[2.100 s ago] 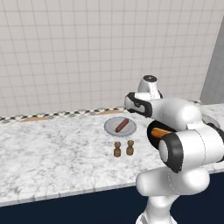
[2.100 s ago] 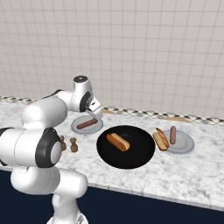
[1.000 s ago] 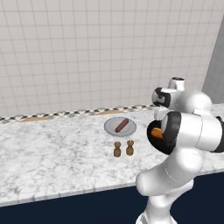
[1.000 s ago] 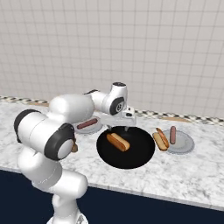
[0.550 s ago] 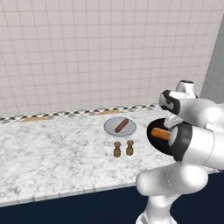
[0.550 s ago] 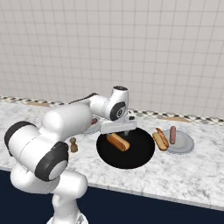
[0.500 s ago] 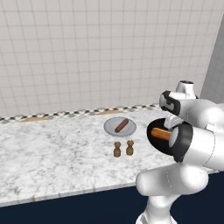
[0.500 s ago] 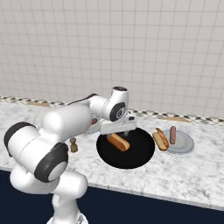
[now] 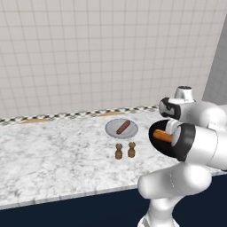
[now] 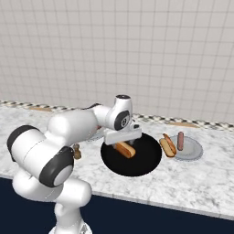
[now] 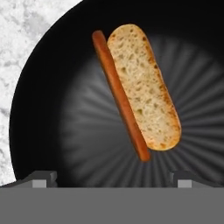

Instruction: Place one bun and one sausage from the bowl on each plate.

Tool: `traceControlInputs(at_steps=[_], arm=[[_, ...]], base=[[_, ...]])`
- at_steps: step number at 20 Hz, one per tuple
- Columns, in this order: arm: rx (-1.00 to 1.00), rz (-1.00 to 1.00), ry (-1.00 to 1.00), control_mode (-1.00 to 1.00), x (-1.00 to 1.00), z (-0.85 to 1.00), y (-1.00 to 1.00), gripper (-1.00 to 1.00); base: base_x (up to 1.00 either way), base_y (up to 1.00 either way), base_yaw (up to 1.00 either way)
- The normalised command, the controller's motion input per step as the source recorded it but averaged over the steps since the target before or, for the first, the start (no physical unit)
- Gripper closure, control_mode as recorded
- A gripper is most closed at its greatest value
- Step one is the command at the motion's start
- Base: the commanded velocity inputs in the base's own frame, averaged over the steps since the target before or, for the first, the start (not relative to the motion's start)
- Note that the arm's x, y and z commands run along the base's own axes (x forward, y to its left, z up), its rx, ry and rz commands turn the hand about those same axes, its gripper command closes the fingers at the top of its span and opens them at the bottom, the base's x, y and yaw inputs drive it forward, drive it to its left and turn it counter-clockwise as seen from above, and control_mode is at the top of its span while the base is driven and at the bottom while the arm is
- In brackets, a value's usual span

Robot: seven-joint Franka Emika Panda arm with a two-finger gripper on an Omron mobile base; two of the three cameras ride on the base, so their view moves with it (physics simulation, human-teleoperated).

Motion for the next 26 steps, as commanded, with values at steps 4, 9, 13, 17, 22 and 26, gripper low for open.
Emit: traceControlInputs(at_steps=[4,9,13,17,22,26], arm=[[-0.02,0.04,0.01,-1.0,0.23,-0.24,-0.11,-1.0],[-0.03,0.1,0.0,-1.0,0.17,-0.45,-0.37,-1.0],[0.0,0.03,0.0,-1.0,0.19,-0.14,-0.22,-1.0],[0.0,0.0,0.01,-1.0,0.08,-0.06,-0.03,-1.0],[0.0,0.0,0.0,-1.0,0.0,-0.33,0.0,-1.0],[0.0,0.0,0.0,-1.0,0.0,-0.31,0.0,-1.0]], base=[[0.0,0.0,0.0],[0.0,0.0,0.0],[0.0,0.0,0.0],[0.0,0.0,0.0],[0.0,0.0,0.0],[0.0,0.0,0.0]])
